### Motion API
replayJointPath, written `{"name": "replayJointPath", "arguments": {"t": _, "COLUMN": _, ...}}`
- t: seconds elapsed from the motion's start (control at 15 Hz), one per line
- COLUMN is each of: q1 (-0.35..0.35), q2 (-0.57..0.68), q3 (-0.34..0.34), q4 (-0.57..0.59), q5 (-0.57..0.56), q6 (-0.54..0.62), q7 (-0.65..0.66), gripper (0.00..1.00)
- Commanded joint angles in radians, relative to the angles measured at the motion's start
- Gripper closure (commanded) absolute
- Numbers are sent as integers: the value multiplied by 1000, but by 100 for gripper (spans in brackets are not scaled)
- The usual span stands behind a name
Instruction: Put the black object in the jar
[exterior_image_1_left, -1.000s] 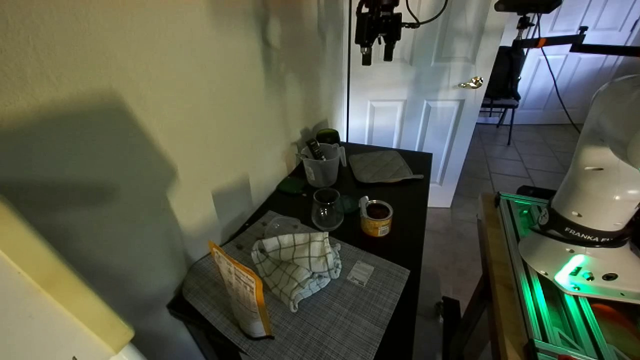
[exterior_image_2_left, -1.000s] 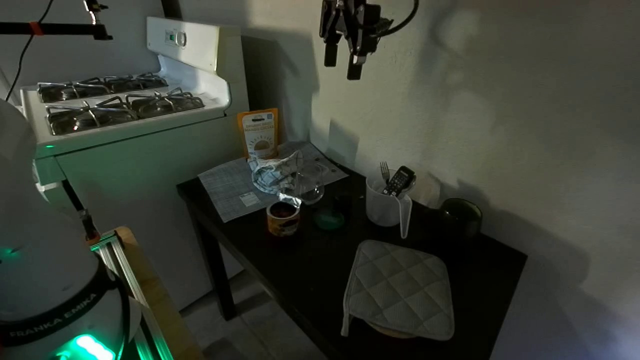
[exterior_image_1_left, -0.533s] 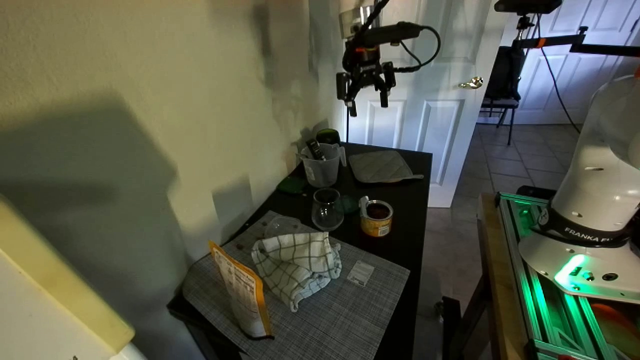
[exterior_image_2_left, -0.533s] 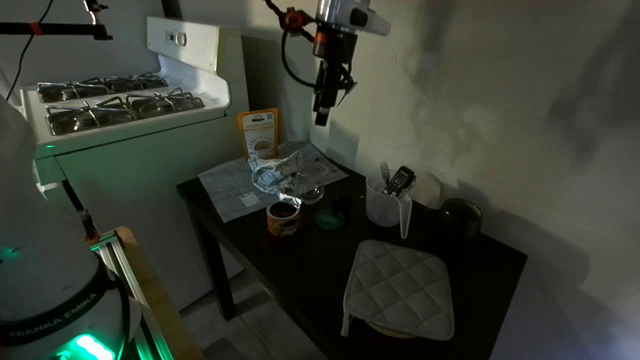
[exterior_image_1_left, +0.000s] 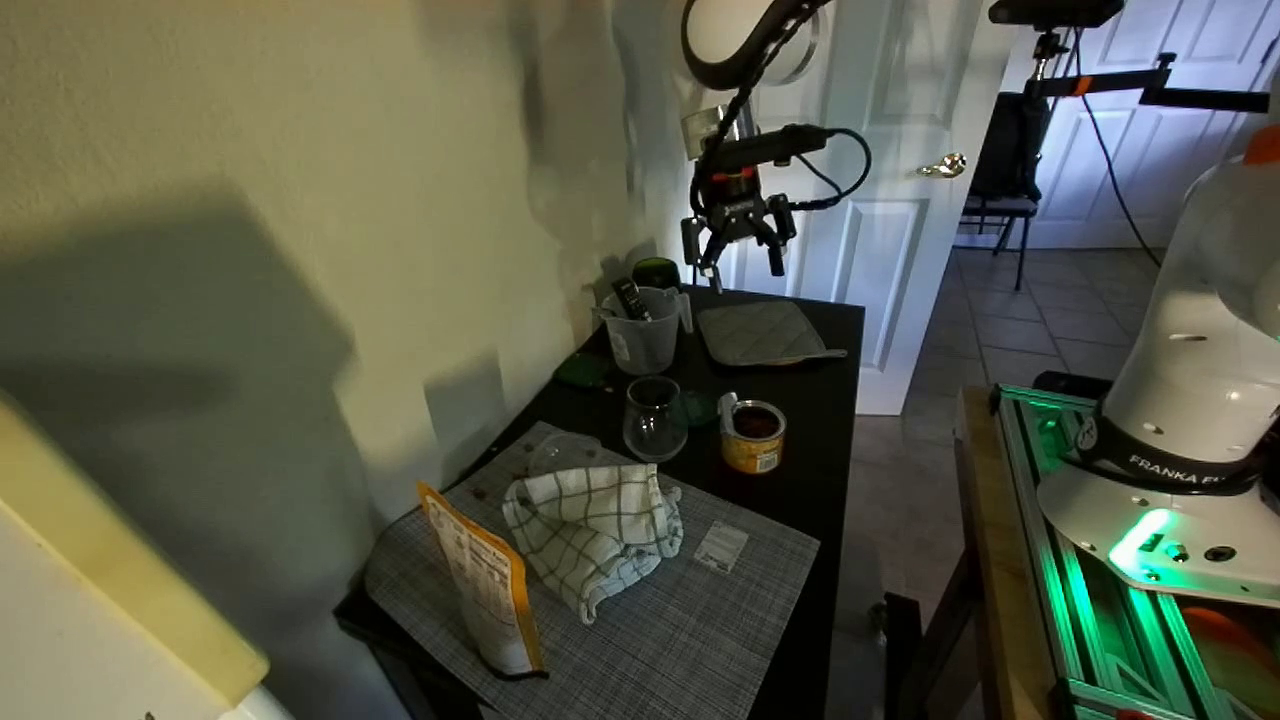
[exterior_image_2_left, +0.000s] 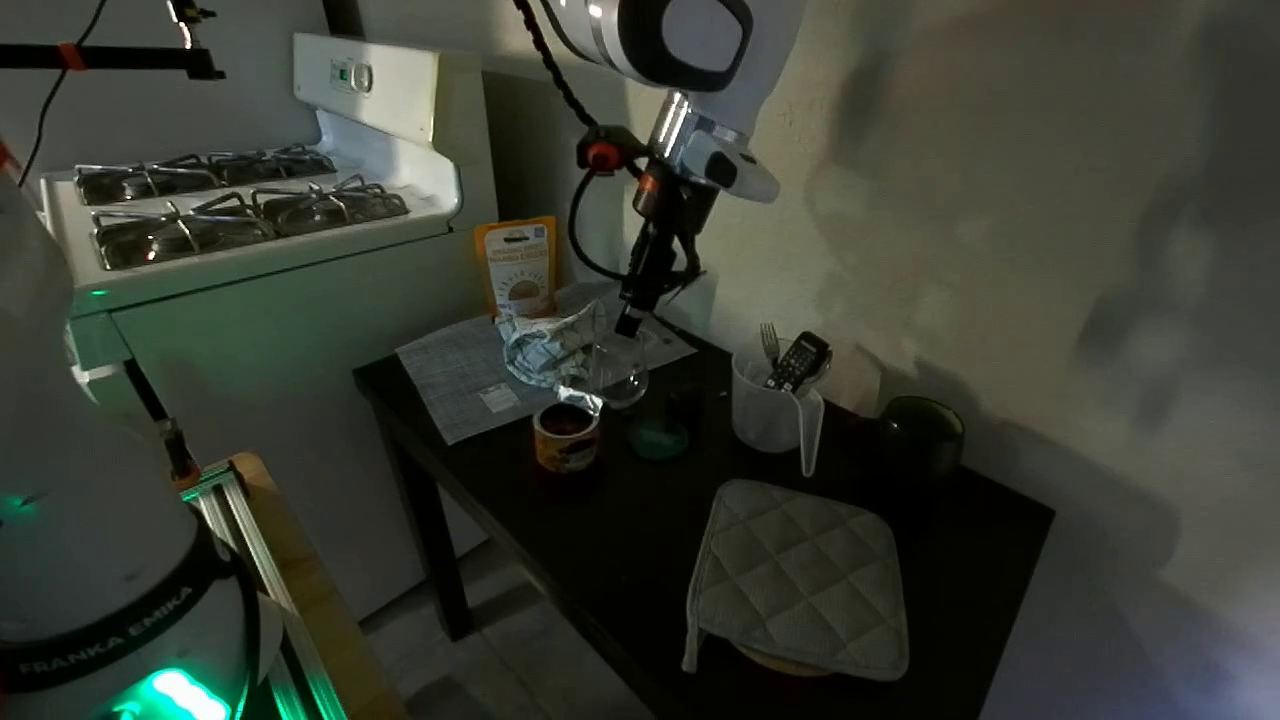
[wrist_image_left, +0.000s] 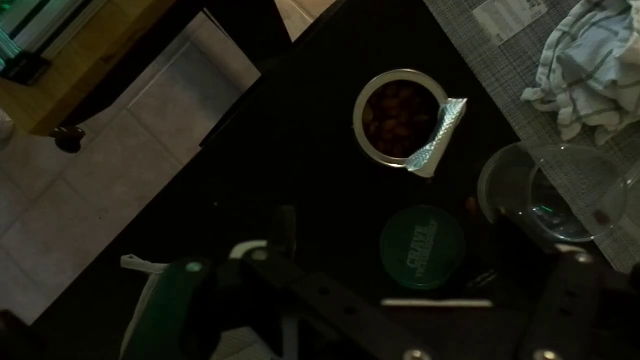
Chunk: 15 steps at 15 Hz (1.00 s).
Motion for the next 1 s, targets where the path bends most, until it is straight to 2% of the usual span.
{"name": "replayJointPath", "arguments": {"t": 0.0, "q1": 10, "q2": 9, "q3": -11, "q4": -4, "q5": 5, "q6": 69, "q7": 31, "gripper": 0}}
{"name": "replayJointPath", "arguments": {"t": 0.27, "q1": 14, "q2": 90, "q3": -13, "q4": -17, "q5": 16, "q6": 323, "q7": 59, "gripper": 0}}
{"name": "replayJointPath", "arguments": {"t": 0.47, "q1": 16, "q2": 175, "q3": -7, "q4": -8, "q5": 109, "q6": 468, "q7": 20, "gripper": 0}}
{"name": "replayJointPath", "arguments": {"t": 0.73, "q1": 38, "q2": 269, "q3": 17, "q4": 12, "q5": 203, "q6": 543, "q7": -26, "gripper": 0}}
{"name": "replayJointPath", "arguments": {"t": 0.93, "q1": 60, "q2": 319, "q3": 14, "q4": 28, "q5": 204, "q6": 568, "q7": -10, "gripper": 0}}
